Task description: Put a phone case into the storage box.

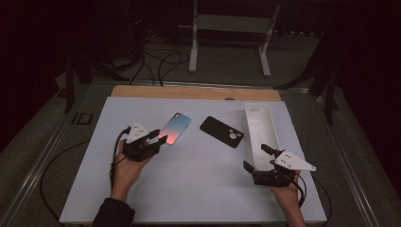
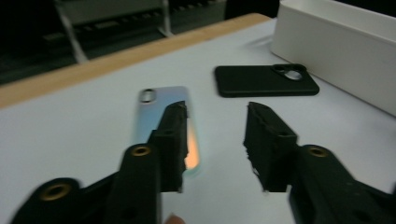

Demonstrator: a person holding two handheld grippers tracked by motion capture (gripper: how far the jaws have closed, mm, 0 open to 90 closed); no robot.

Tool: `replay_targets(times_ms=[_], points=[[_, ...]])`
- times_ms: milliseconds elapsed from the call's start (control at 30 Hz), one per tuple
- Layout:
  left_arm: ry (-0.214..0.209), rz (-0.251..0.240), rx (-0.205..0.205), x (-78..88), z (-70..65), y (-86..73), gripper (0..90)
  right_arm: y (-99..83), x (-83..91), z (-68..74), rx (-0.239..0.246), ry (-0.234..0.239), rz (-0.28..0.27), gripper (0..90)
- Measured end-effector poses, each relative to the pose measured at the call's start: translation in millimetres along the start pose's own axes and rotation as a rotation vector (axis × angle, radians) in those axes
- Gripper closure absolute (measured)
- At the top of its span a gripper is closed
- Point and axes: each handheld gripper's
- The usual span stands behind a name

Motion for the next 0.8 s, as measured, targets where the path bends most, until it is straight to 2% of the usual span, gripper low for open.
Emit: replay_targets(times_ms=[100, 133, 167, 200, 233, 267, 333, 433, 467, 500, 600, 633, 800], points=[[0.065, -0.018, 0.001, 26.7, 6.3, -10.1, 37.0, 3.3, -2.7, 1.6, 0.008, 0.007, -0.006, 8.2], [0.08, -0.024, 0.008, 33.7, 8.5, -14.5, 30.8, 4.2, -3.7, 1.9, 0.011, 0.01, -0.007, 8.2], [0.08, -0.024, 0.008, 33.7, 8.5, -14.5, 26.4, 4.2, -3.7, 1.9, 0.011, 0.01, -0.007, 8.2], [0.093, -0.033, 0.022, 41.3, 11.4, -20.3, 26.4, 4.9, -4.5, 2.1, 0.011, 0.01, -0.006, 8.2], [0.104, -0.037, 0.033, 46.5, 13.6, -25.0, 19.5, 5.3, -5.8, 2.5, 0.012, 0.007, -0.006, 8.2], [0.11, -0.041, 0.041, 49.8, 14.9, -28.6, 19.5, 5.3, -5.8, 2.5, 0.012, 0.007, -0.006, 8.2], [0.108, -0.061, 0.069, 58.2, 17.1, -39.3, 15.0, 4.7, -6.0, 3.0, 0.013, 0.003, -0.008, 8.2], [0.105, -0.069, 0.079, 62.3, 16.6, -47.0, 9.9, 3.6, -5.6, 3.2, 0.009, 0.002, -0.011, 8.2], [0.07, -0.066, 0.083, 66.2, 14.9, -57.9, 4.3, 1.5, -4.9, 3.1, 0.005, 0.0, -0.015, 8.2], [0.062, -0.06, 0.082, 67.6, 14.3, -60.0, 1.0, 0.9, -4.5, 3.4, 0.002, -0.001, -0.013, 8.2], [0.059, -0.07, 0.075, 71.9, 12.2, -63.4, 0.0, -0.4, -3.8, 4.2, 0.004, 0.0, -0.013, 8.2], [0.073, -0.069, 0.071, 76.0, 12.5, -65.4, 0.0, -1.0, -3.1, 5.0, 0.004, 0.002, -0.015, 8.2], [0.085, -0.089, 0.09, 80.9, 17.0, -68.8, 0.0, -7.0, -2.6, 6.6, -0.001, 0.007, -0.002, 8.2]])
Point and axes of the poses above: each handheld gripper's, and its own axes: x roughly backward along the jaws, y roughly out of its top, z roughly to its left, and after that the axes turned 4 degrees about -z, right-handed
